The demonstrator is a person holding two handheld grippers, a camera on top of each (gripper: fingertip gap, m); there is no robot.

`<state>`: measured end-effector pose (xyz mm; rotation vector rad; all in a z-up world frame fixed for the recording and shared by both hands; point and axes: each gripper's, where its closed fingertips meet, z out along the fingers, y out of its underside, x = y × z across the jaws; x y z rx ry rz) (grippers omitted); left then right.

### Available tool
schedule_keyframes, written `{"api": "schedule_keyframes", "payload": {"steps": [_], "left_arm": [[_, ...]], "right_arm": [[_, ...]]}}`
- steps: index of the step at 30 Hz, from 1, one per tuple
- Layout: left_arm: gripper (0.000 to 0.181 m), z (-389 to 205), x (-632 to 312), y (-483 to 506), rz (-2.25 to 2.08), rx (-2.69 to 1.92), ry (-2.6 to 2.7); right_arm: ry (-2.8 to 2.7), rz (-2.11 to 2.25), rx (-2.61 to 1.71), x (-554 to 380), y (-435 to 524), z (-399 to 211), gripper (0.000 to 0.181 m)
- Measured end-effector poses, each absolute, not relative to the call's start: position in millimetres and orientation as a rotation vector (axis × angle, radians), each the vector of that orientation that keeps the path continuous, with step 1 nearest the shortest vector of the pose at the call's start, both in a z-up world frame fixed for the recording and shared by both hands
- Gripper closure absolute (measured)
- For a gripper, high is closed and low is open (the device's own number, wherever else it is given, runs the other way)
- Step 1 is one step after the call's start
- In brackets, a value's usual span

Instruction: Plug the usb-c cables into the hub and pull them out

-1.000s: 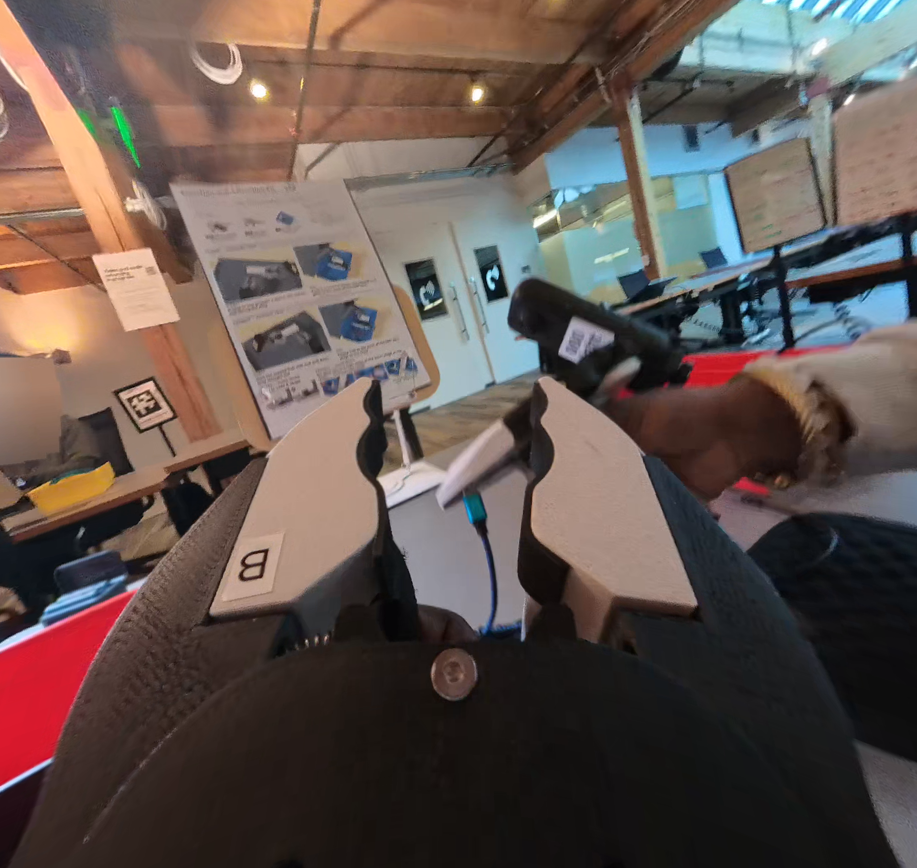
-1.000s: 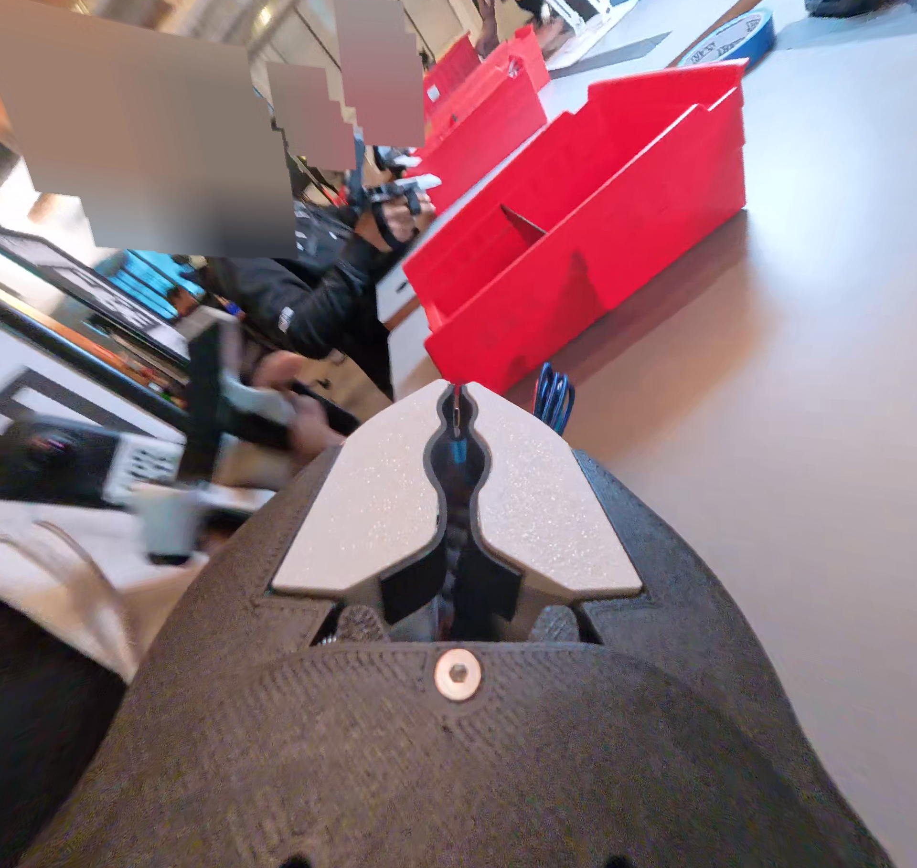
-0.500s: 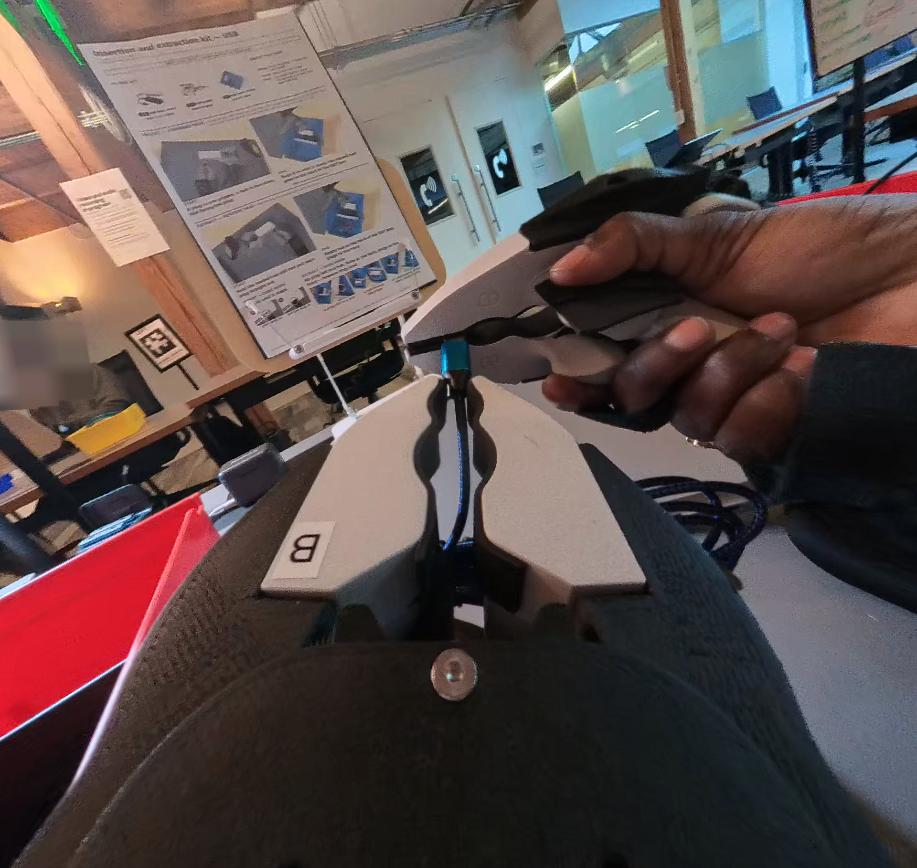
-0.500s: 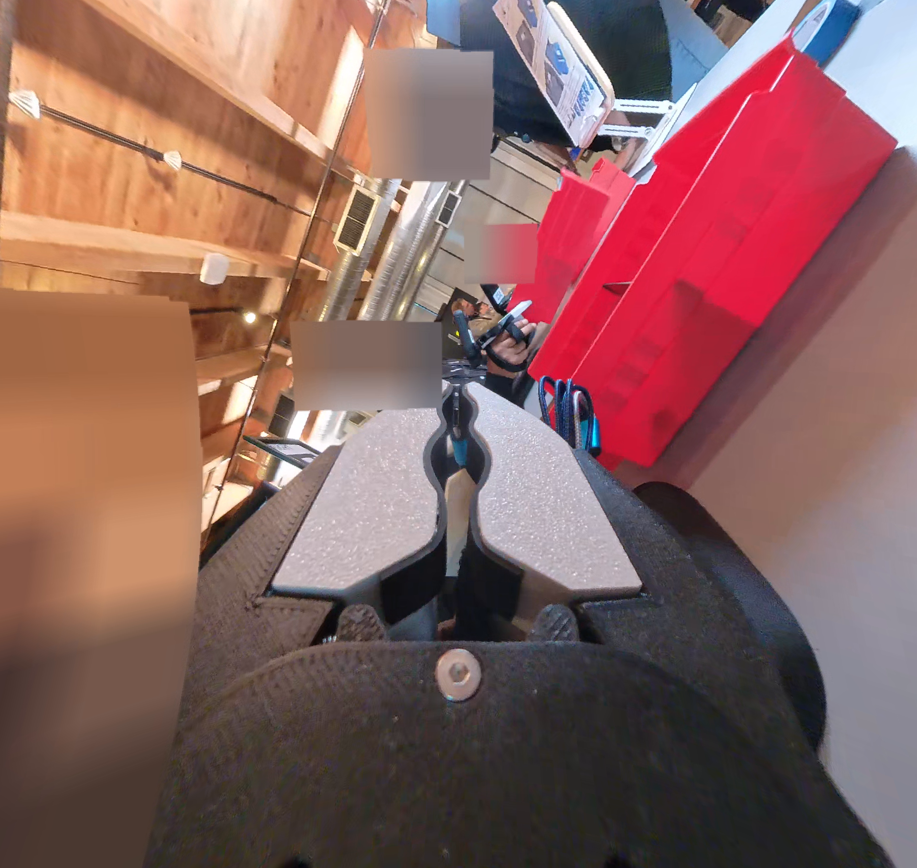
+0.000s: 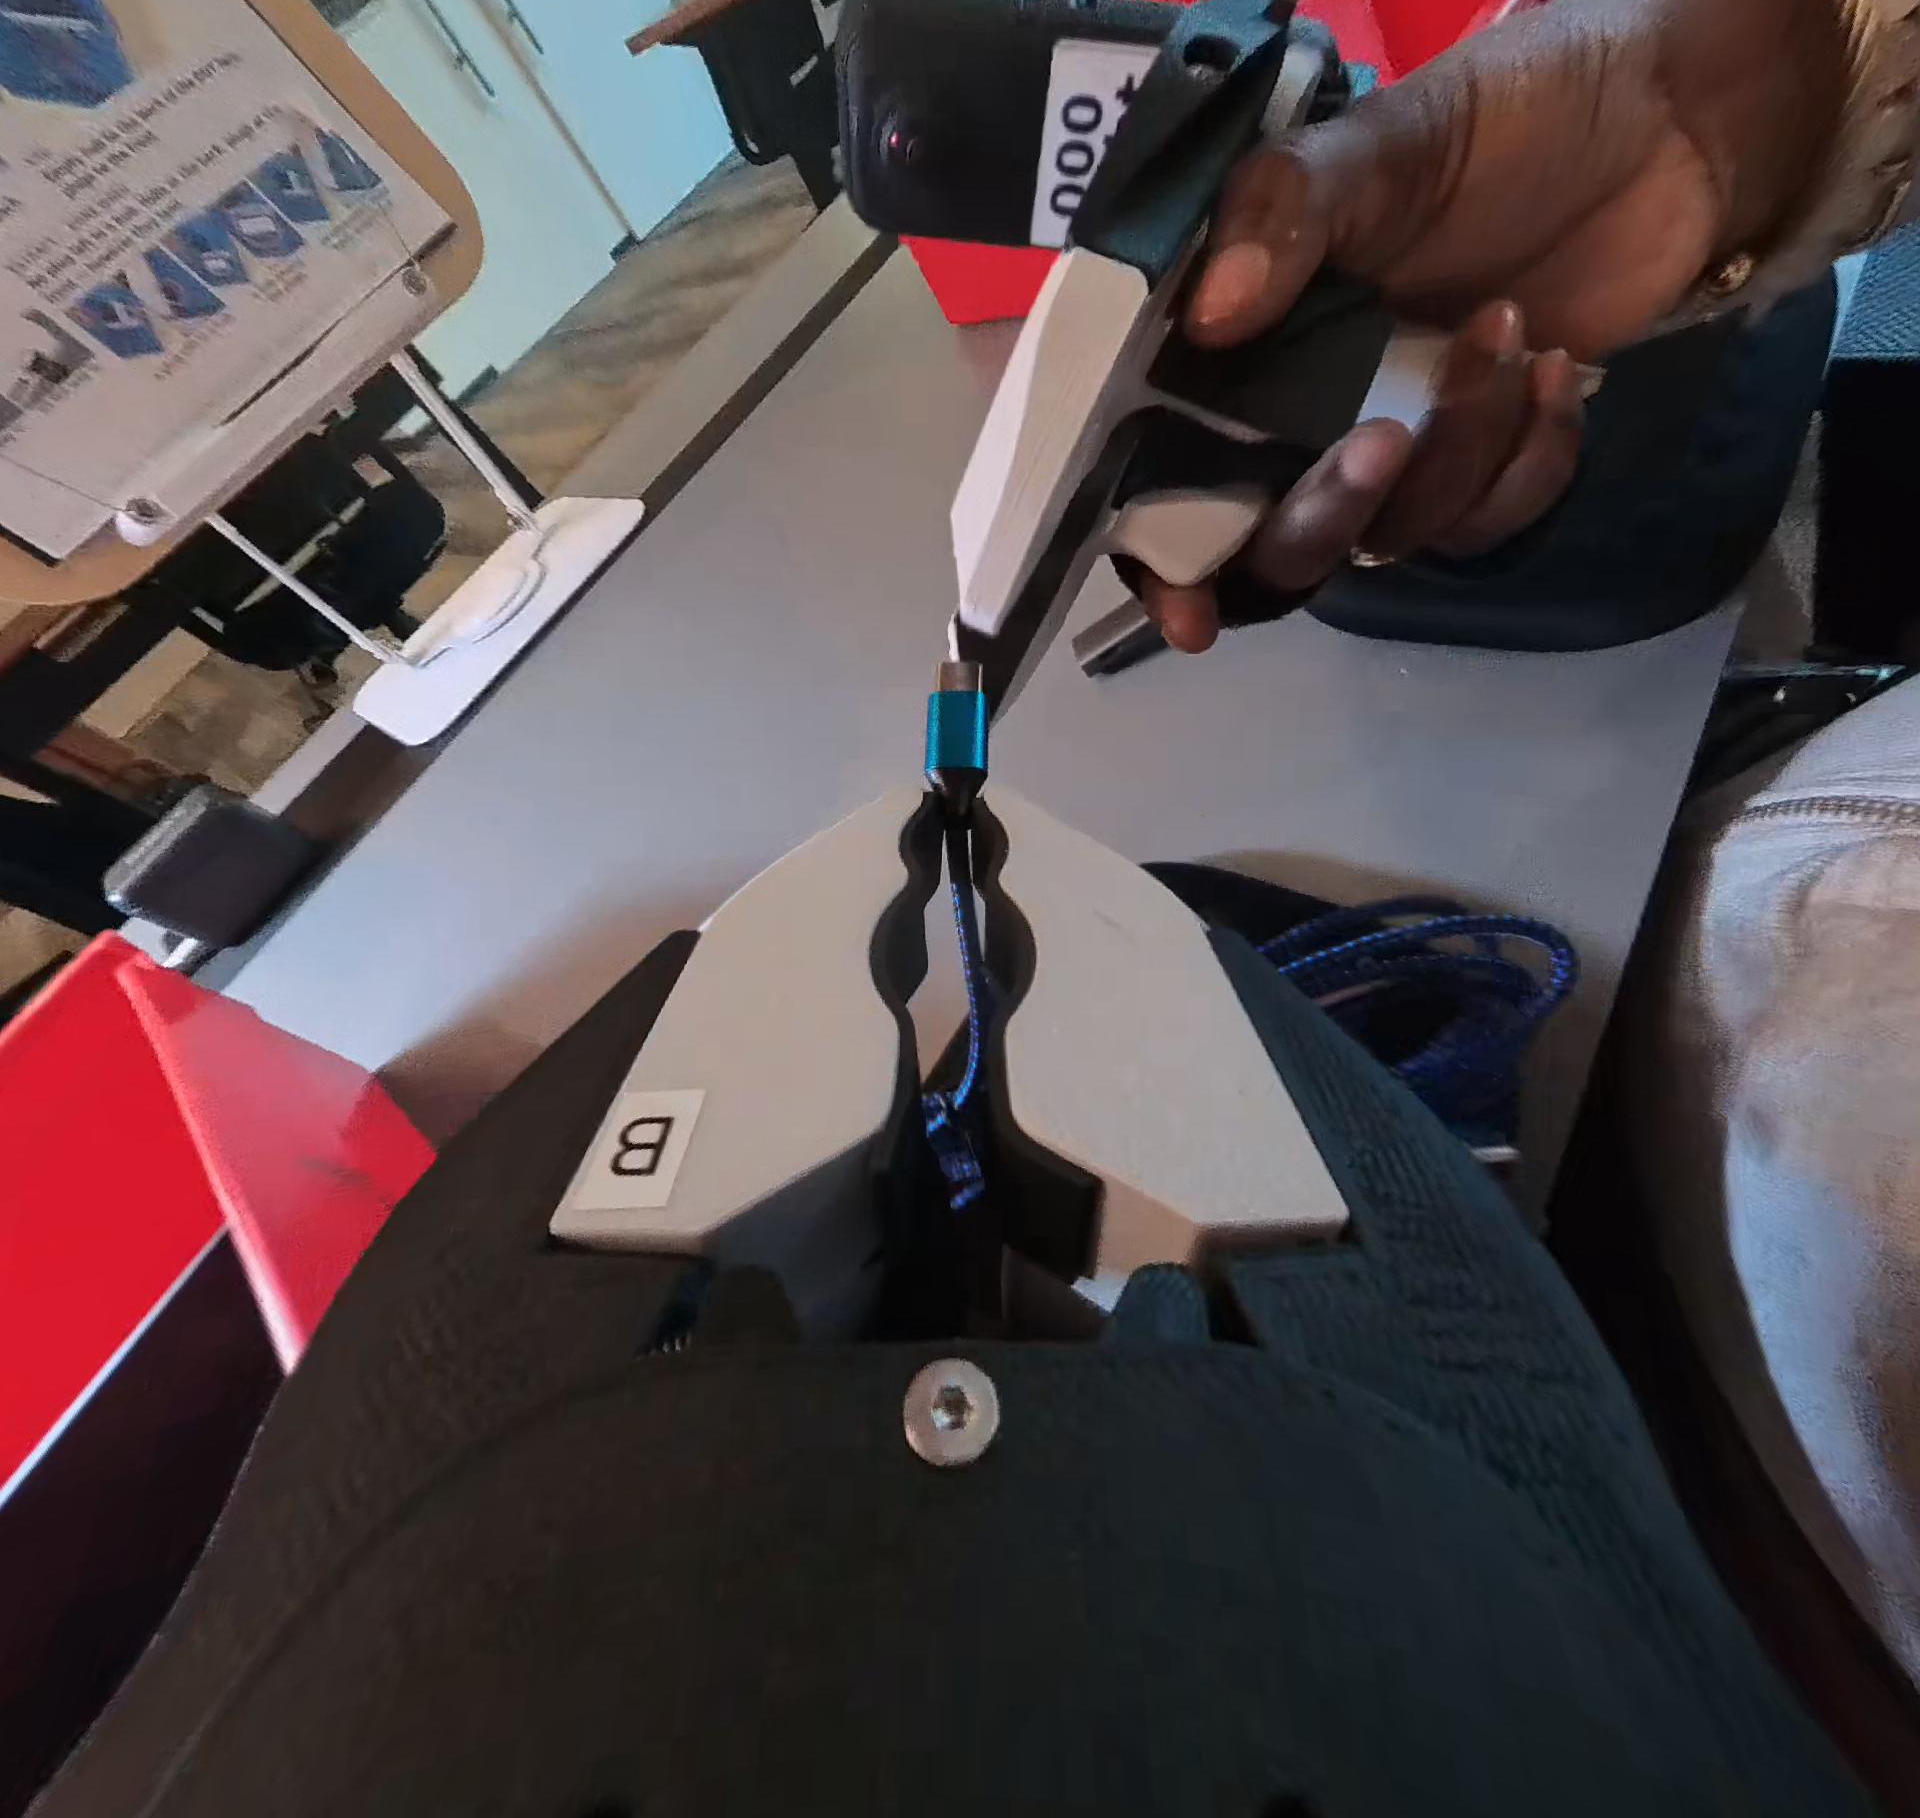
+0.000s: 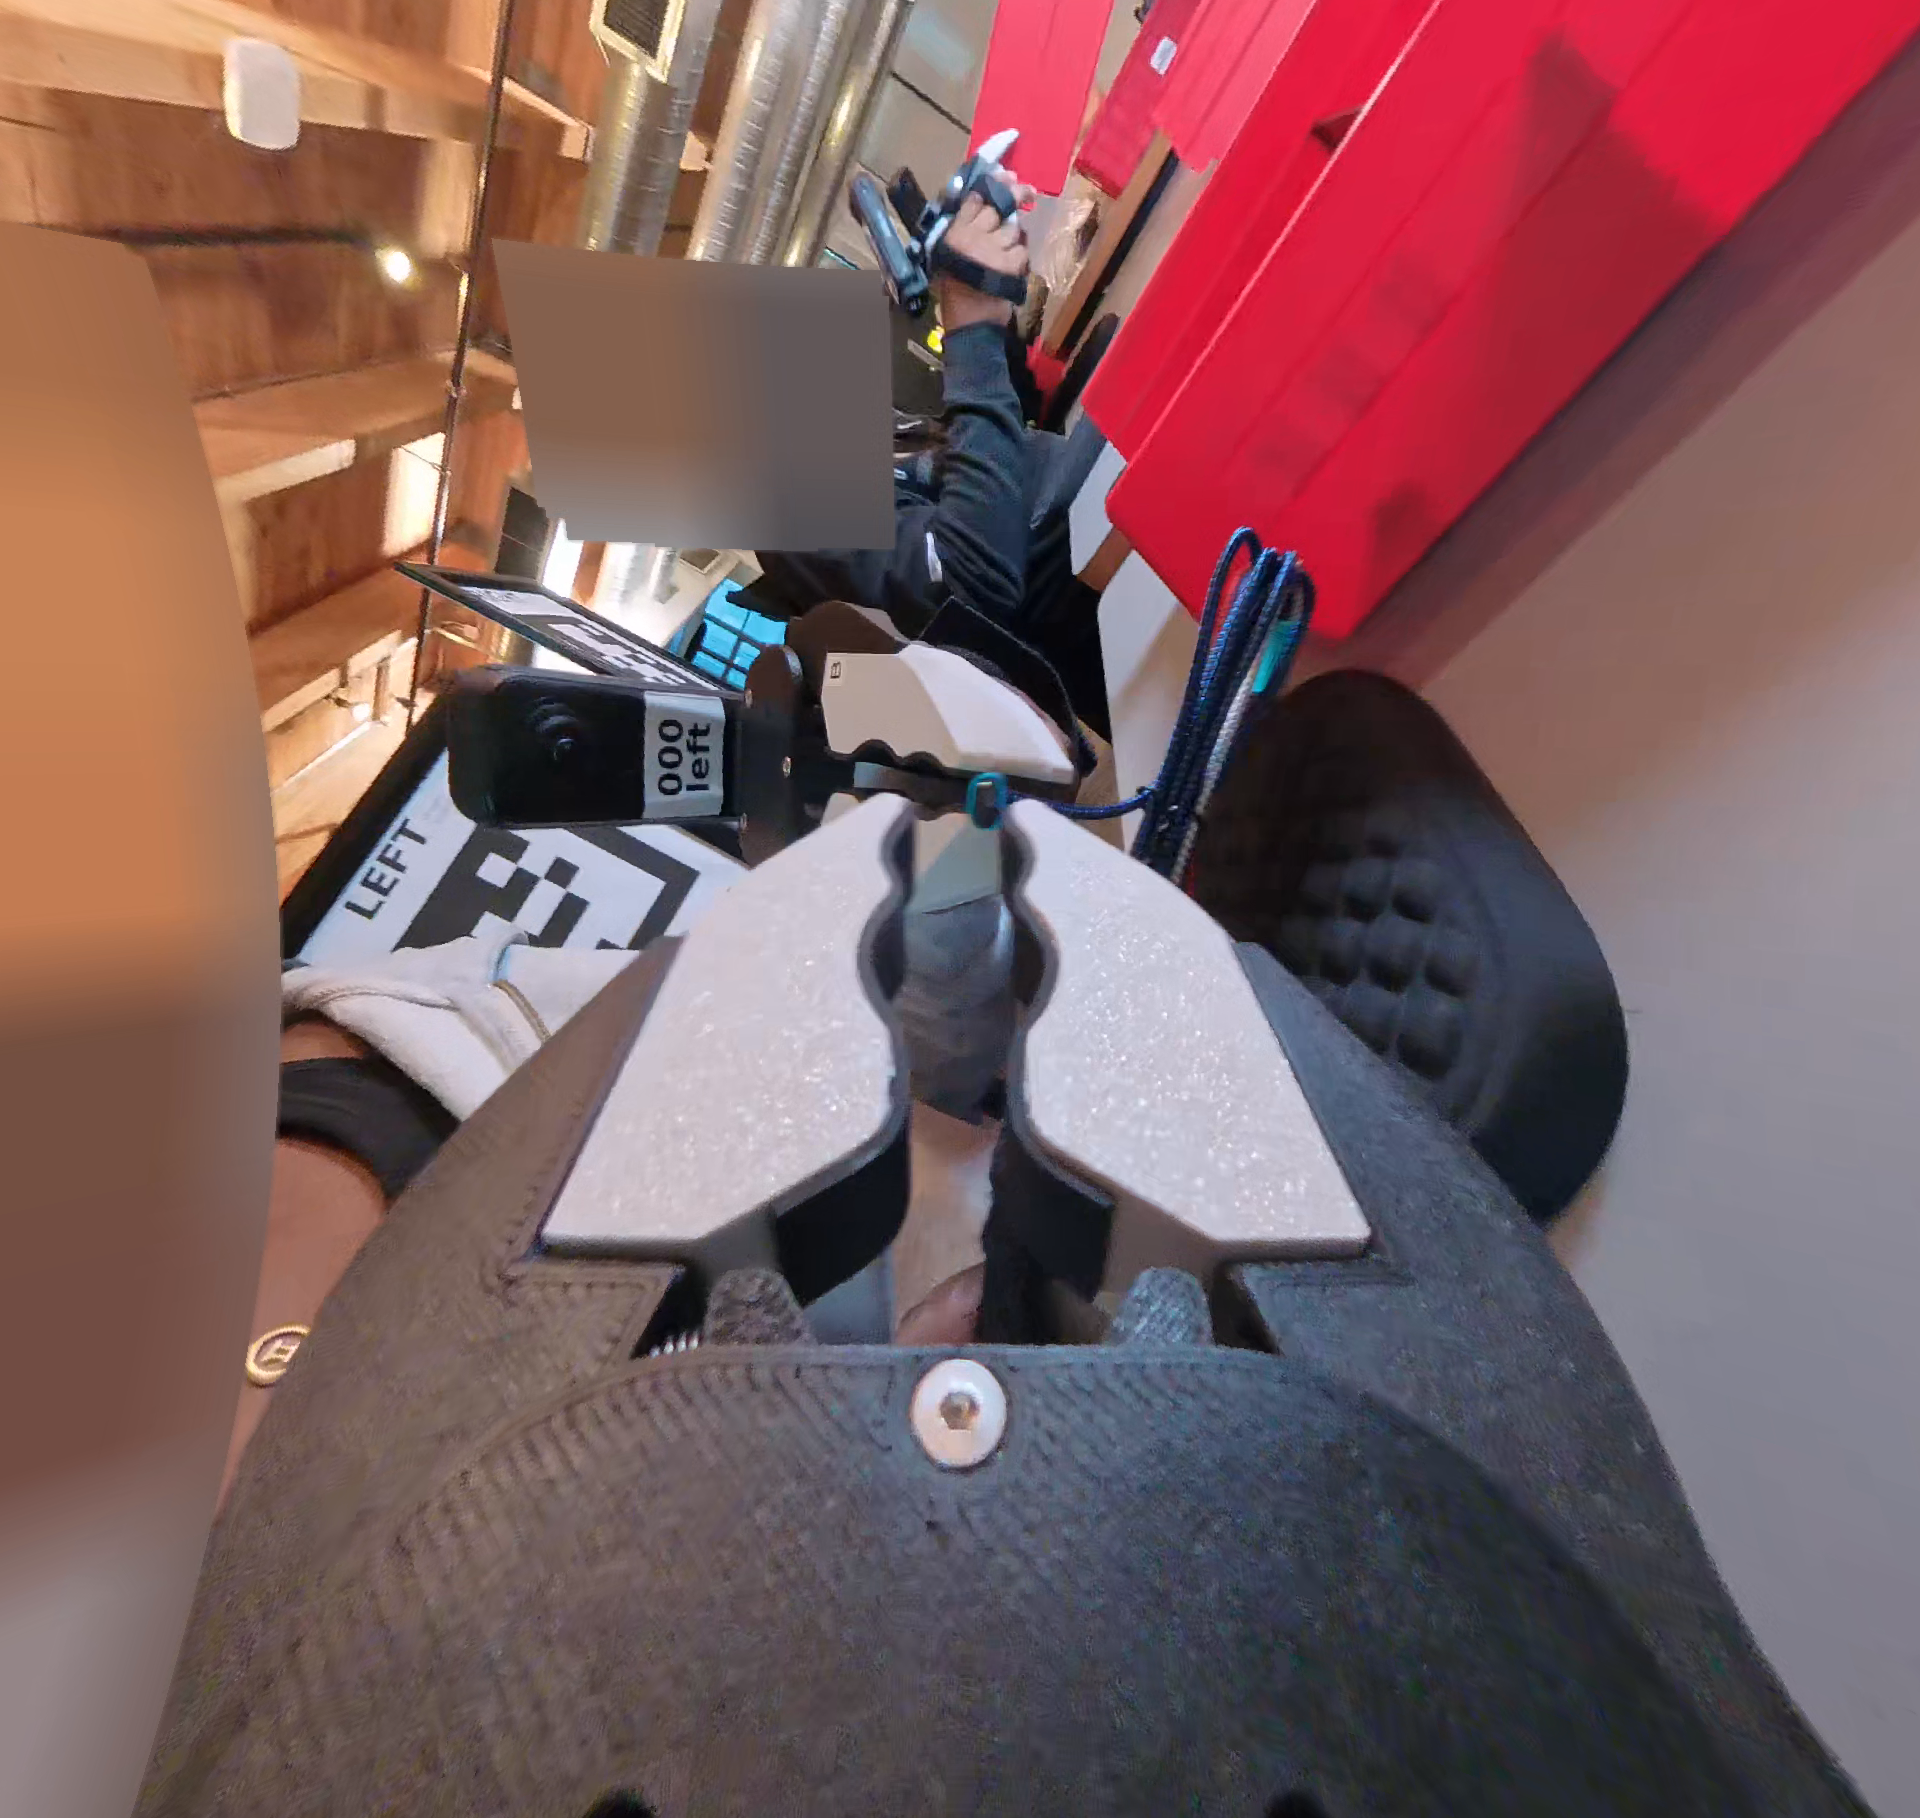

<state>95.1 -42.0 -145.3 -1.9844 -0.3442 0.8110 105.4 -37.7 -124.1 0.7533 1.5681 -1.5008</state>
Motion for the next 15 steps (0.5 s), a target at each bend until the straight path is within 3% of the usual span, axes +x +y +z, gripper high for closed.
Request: {"api": "schedule_keyframes", "payload": {"steps": [1, 6, 7, 12, 15], "left_arm": [[0.175, -146.1, 96.4, -40.1, 0.788, -1.966, -0.337], [0.175, -154.6, 99.2, -32.2, 0.715, -1.951, -0.307], [0.176, -156.8, 99.4, -30.5, 0.700, -1.956, -0.306], [0.175, -152.0, 98.7, -25.7, 0.722, -1.861, -0.273], [0.161, -134.6, 103.6, -23.0, 0.780, -1.687, -0.195]], "right_arm": [[1.580, -1.504, 0.754, 104.9, -37.2, -126.9, 0.177], [1.607, -1.453, 0.741, 108.9, -37.8, -138.9, 0.165], [1.597, -1.453, 0.731, 110.1, -37.9, -139.5, 0.173], [1.462, -1.474, 0.762, 107.8, -34.1, -137.4, 0.175], [1.303, -1.438, 0.757, 112.5, -31.5, -132.7, 0.176]]}}
